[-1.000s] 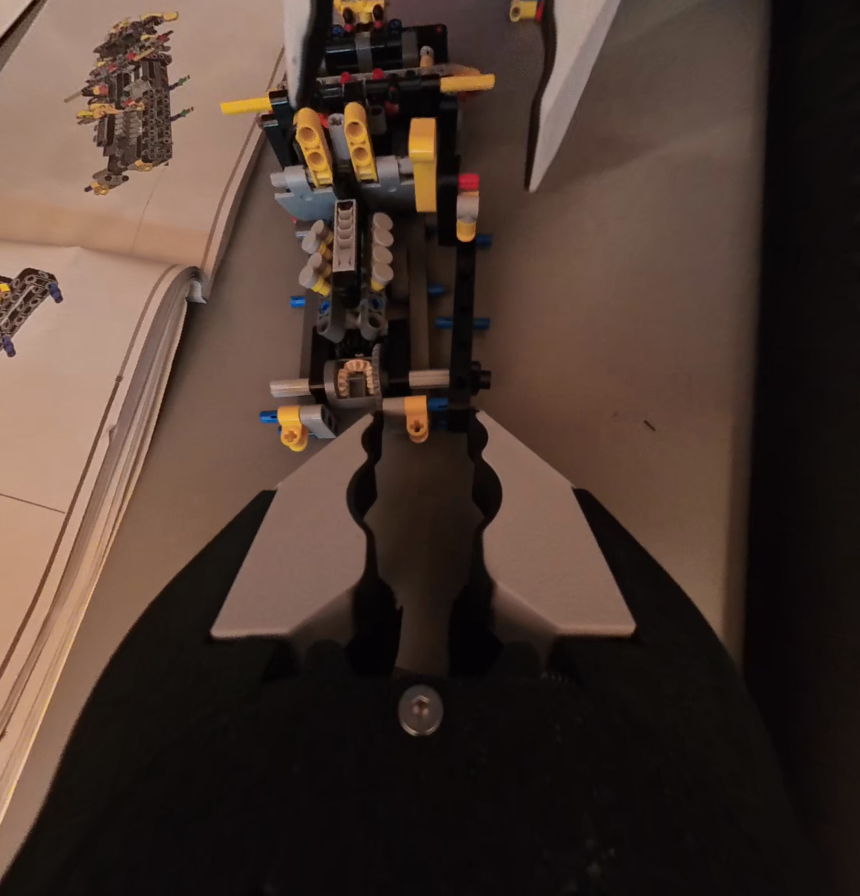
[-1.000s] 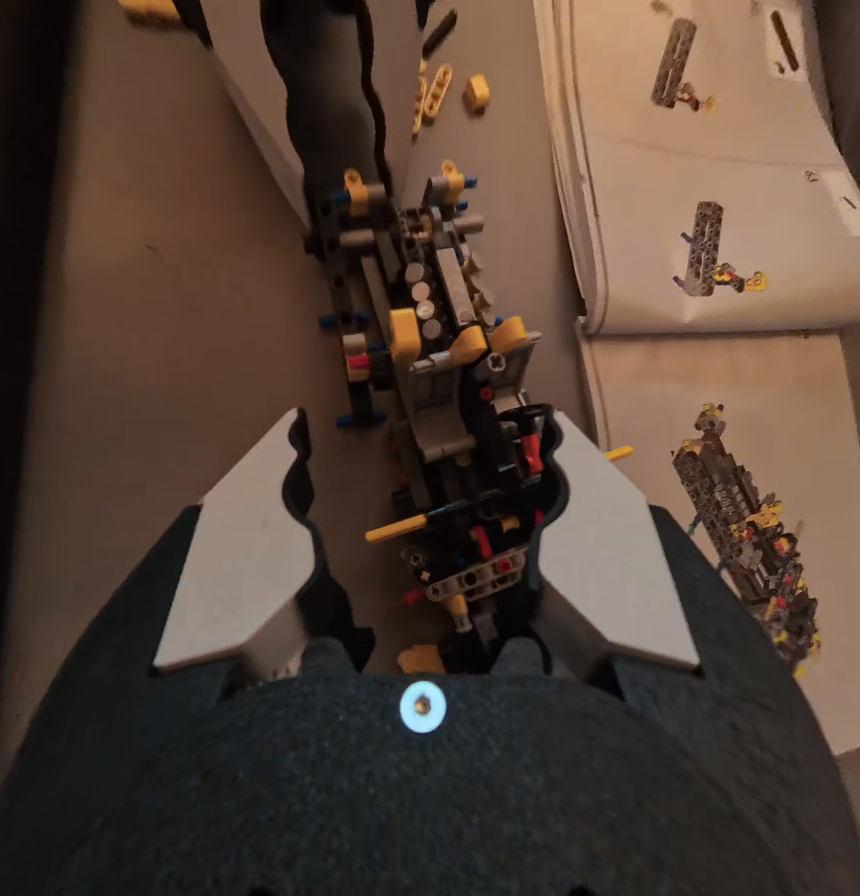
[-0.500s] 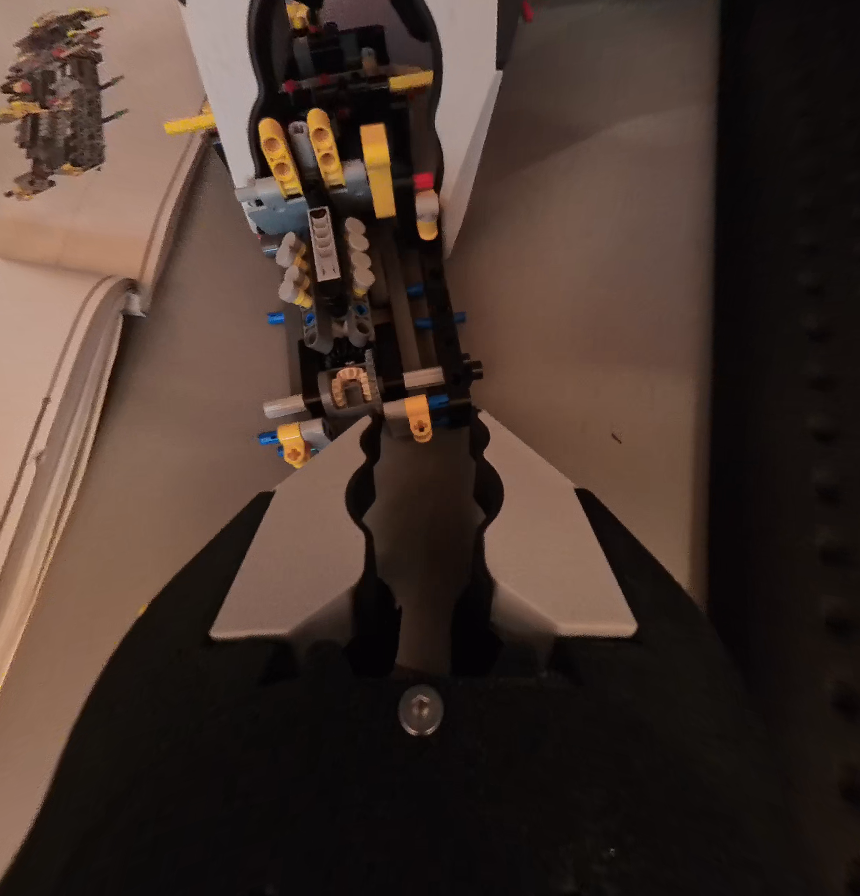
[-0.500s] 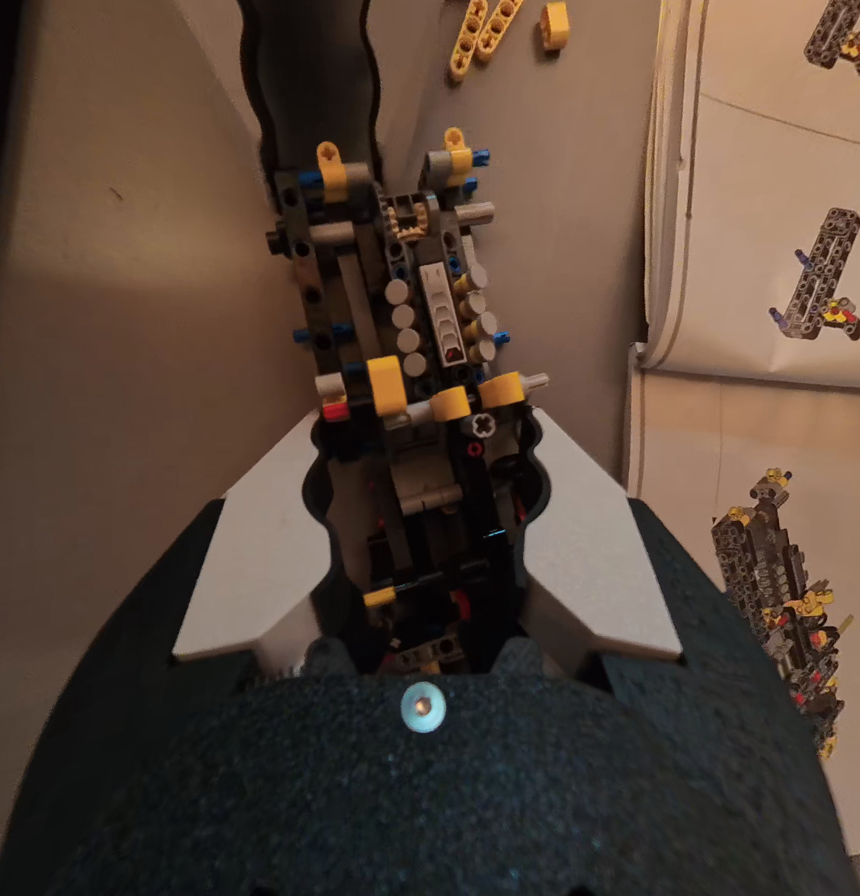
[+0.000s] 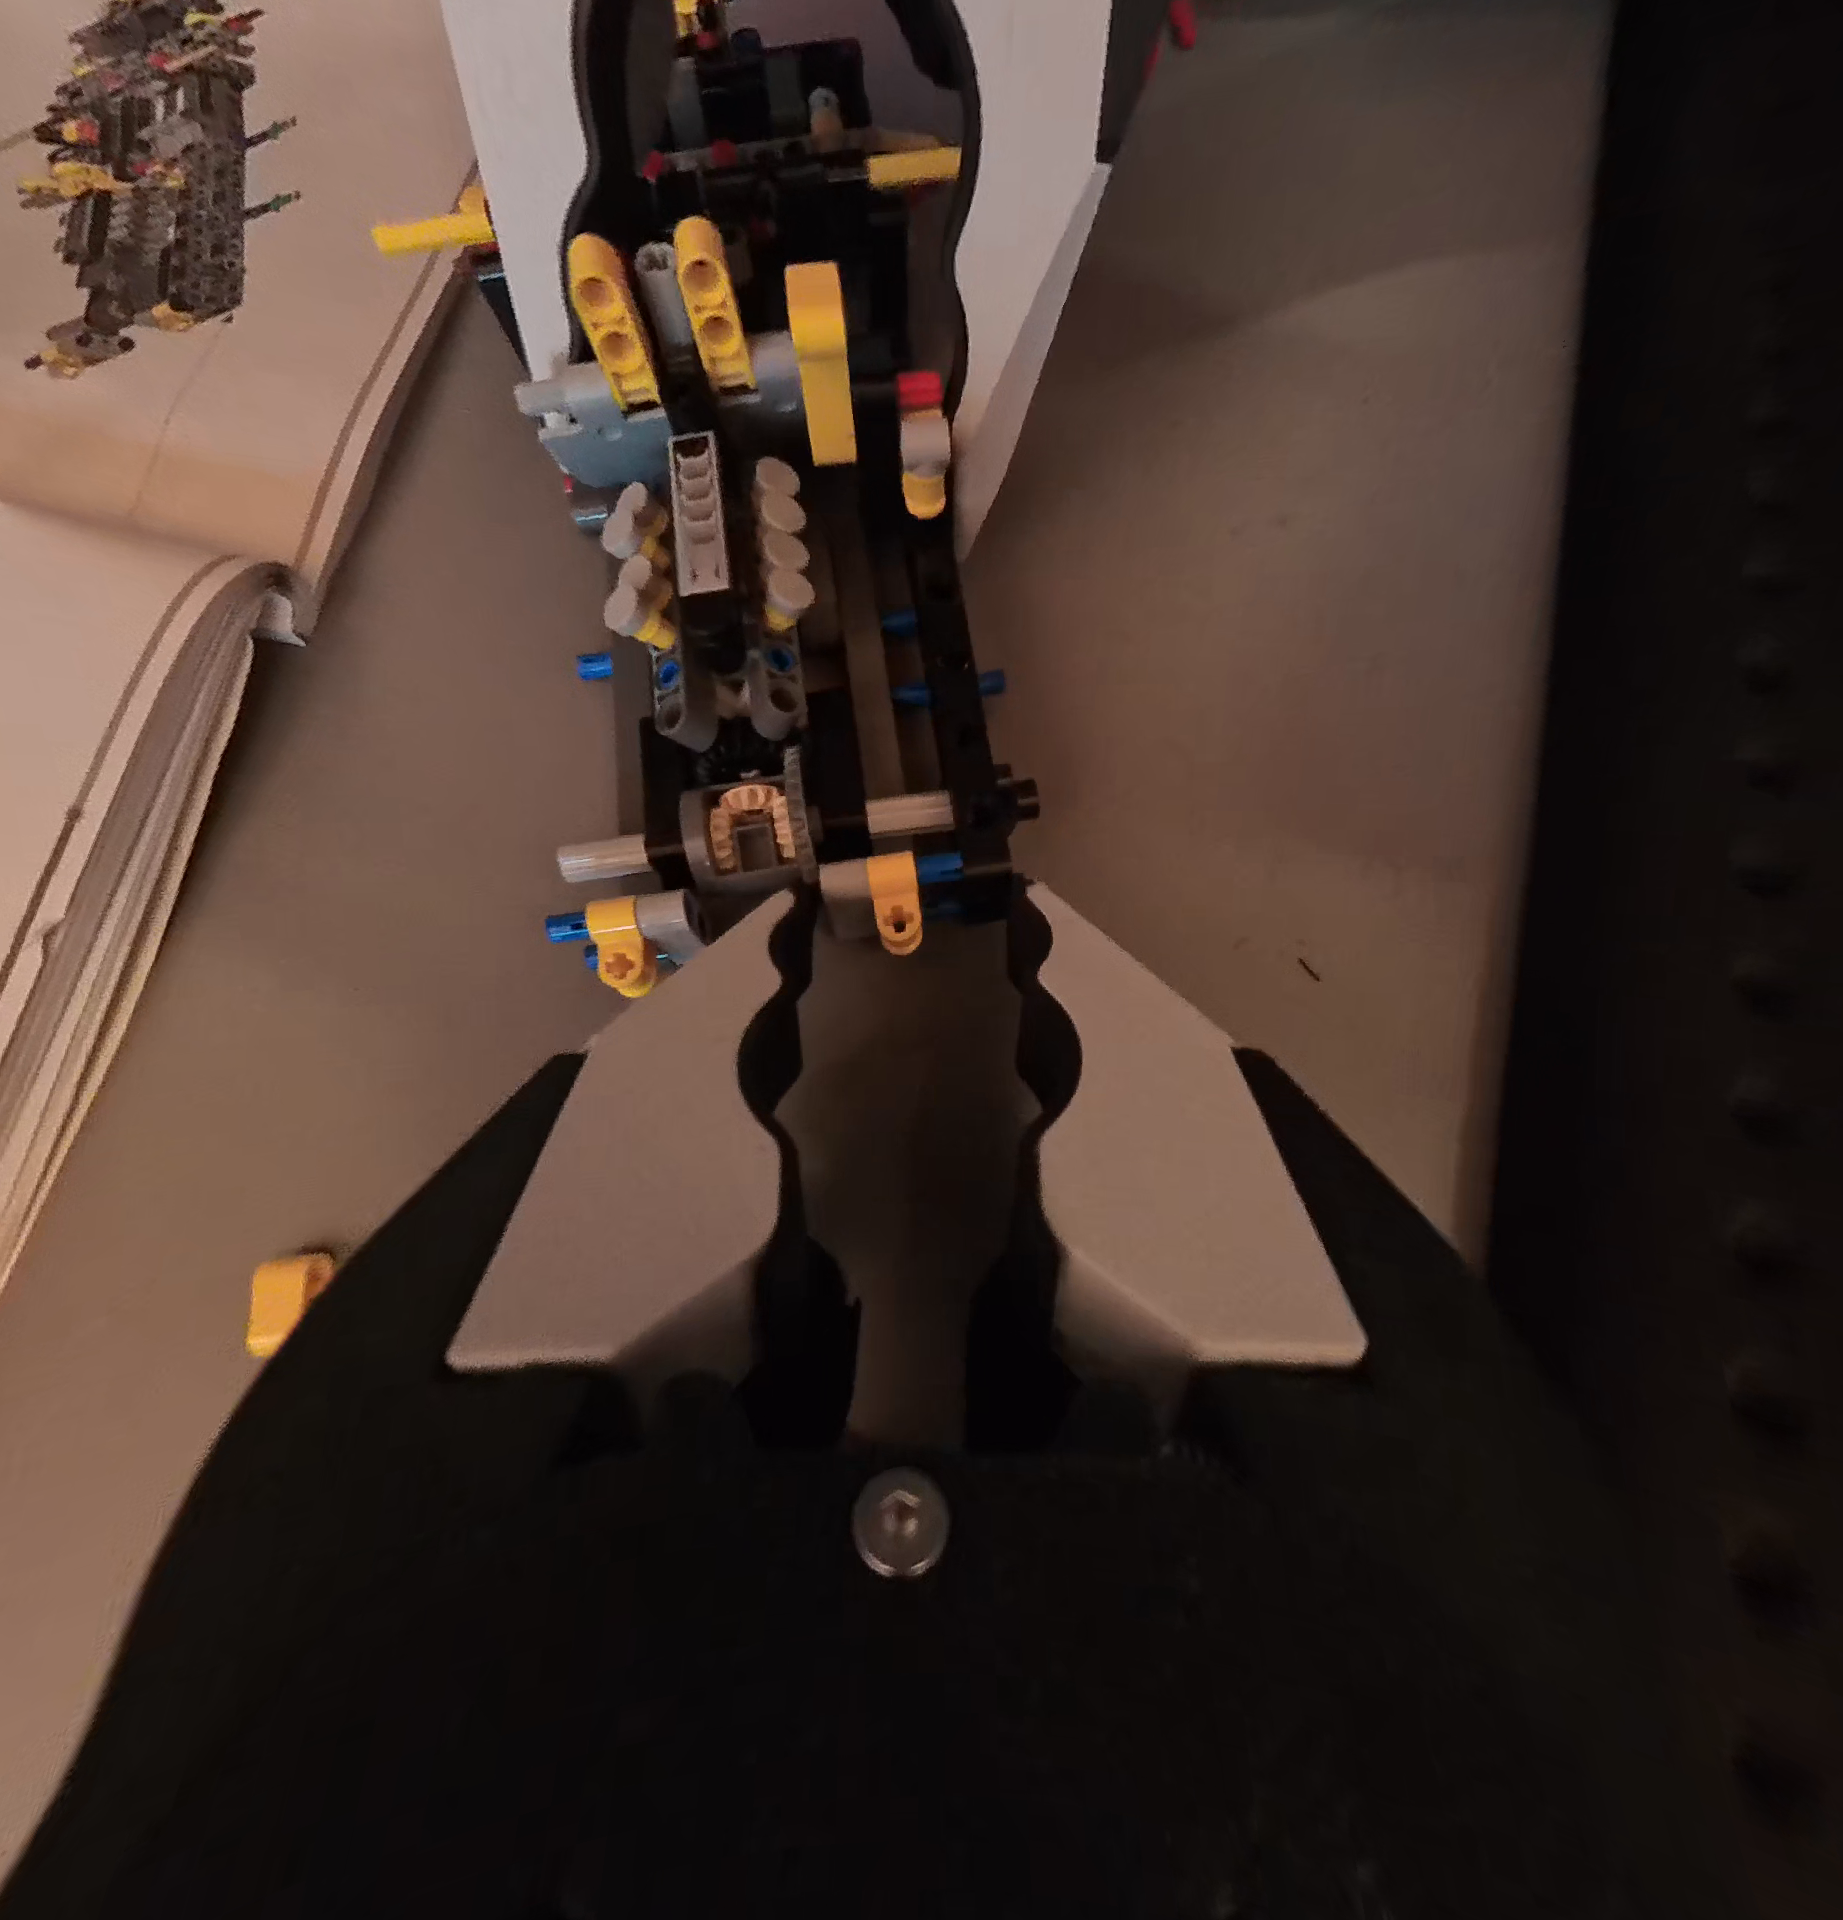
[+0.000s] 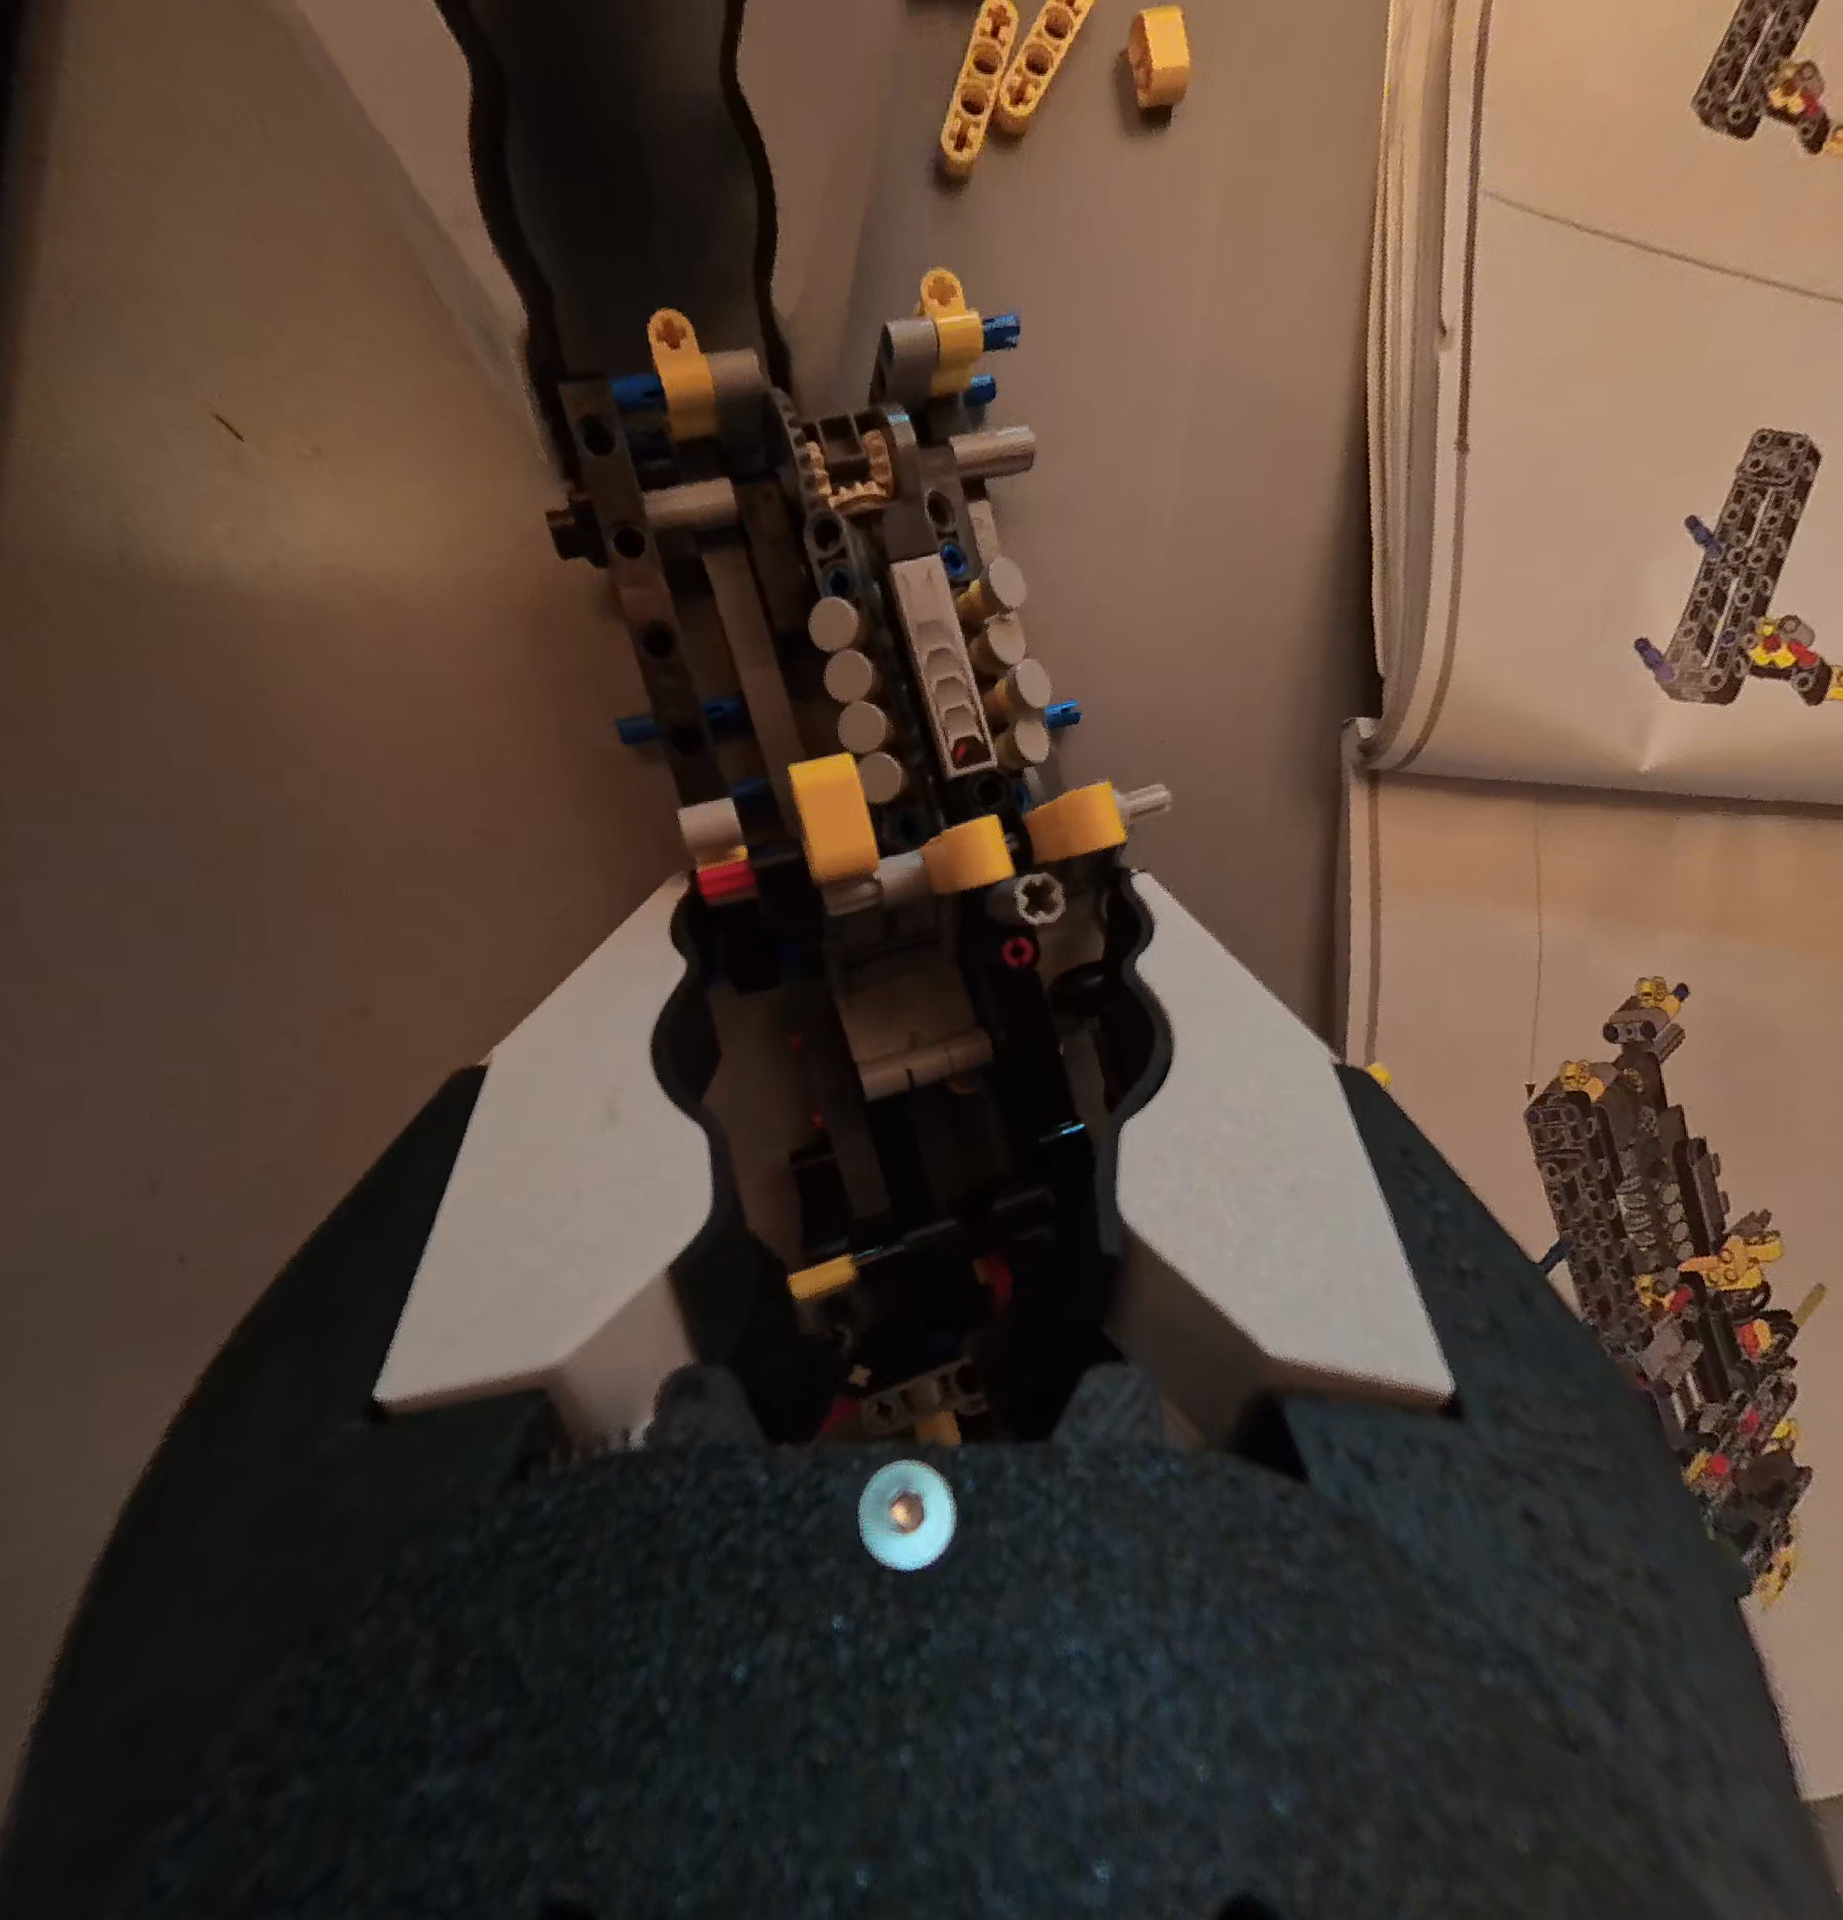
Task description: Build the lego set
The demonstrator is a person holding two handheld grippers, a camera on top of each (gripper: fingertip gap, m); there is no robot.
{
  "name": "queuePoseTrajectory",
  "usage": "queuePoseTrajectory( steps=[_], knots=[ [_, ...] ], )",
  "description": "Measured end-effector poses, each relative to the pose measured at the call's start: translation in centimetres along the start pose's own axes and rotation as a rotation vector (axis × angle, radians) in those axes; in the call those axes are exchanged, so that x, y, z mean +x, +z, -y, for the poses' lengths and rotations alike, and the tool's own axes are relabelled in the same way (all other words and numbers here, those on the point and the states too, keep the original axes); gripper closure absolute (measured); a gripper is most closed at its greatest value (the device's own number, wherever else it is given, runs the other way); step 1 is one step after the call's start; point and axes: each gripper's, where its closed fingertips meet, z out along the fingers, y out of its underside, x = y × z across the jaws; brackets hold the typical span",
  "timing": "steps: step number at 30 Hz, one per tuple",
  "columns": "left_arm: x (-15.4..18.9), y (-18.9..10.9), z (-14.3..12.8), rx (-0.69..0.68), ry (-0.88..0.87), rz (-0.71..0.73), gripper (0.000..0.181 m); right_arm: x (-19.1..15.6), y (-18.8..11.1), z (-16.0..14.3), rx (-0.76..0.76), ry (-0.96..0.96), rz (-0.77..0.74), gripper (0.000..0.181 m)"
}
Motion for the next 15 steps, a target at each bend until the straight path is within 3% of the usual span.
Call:
queuePoseTrajectory(
  steps=[3,15],
  knots=[
    [-0.16,0.13,-0.01,-0.006,0.016,0.052,0.143,-0.02,0.01,0.01,-0.008,0.014,-0.009,0.106],
    [-0.2,0.04,-0.01,-0.001,-0.073,-0.002,0.146,-0.2,-0.02,0.05,0.002,0.013,-0.016,0.106]
  ],
)
